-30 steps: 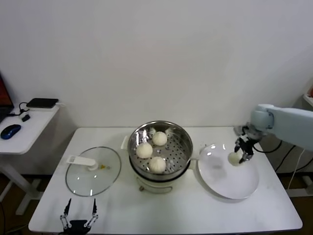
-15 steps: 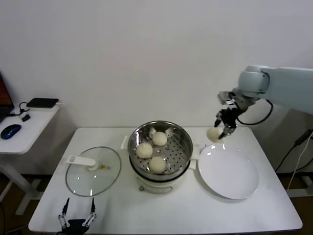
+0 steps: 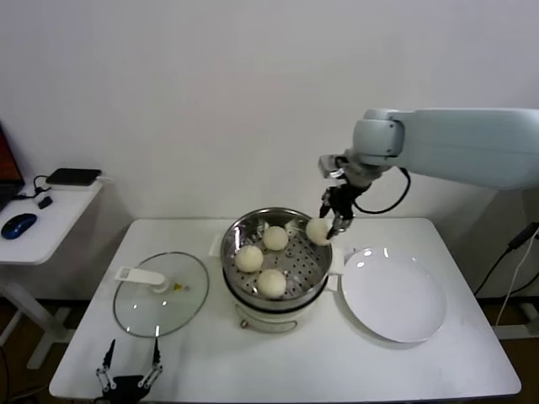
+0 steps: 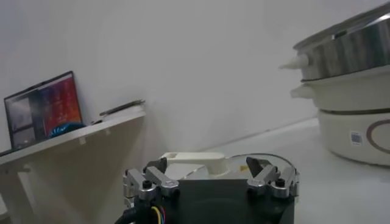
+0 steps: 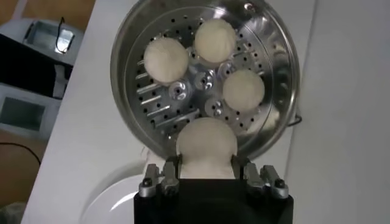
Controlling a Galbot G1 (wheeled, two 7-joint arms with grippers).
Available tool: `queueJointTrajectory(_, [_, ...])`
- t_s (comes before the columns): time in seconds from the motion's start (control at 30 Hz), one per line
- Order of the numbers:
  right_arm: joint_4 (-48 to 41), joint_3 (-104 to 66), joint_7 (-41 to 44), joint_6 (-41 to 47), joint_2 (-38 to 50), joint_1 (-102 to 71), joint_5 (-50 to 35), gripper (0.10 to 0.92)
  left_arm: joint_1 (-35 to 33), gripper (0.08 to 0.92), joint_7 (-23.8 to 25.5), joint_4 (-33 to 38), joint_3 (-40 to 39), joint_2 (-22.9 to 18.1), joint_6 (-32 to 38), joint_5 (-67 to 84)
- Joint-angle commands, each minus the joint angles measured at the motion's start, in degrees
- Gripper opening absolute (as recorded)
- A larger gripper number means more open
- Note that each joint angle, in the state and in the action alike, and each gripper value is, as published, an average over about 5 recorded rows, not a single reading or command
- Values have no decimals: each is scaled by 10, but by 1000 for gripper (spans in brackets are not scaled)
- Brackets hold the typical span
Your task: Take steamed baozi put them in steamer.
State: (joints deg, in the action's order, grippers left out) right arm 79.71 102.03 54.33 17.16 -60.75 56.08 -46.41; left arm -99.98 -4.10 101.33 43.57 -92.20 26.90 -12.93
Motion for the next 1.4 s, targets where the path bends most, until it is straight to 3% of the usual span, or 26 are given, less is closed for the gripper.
queueJointTrajectory(0.03, [-14,-30,-40,21,-33,-97,31,572,-1,823,0,-3,1,-28,1,2])
queueJointTrajectory(0.8, [-36,-67,-69,26,-32,-156,52,590,3,823,-1,-6,-1,-28,2,2])
queueJointTrajectory(1.1, [-26,-65,-67,21,13,-62,-47,805,-1,823,-1,1,-1,-28,1,3])
queueJointTrajectory(1.2, [-1,-83,-122,17,59,-42,-66,820,-2,823,-1,3,-1,-28,1,4])
queueJointTrajectory(1.4, [63,-185,-316,-18,172,-113,-67,823,-2,823,0,4,-4,-28,2,3])
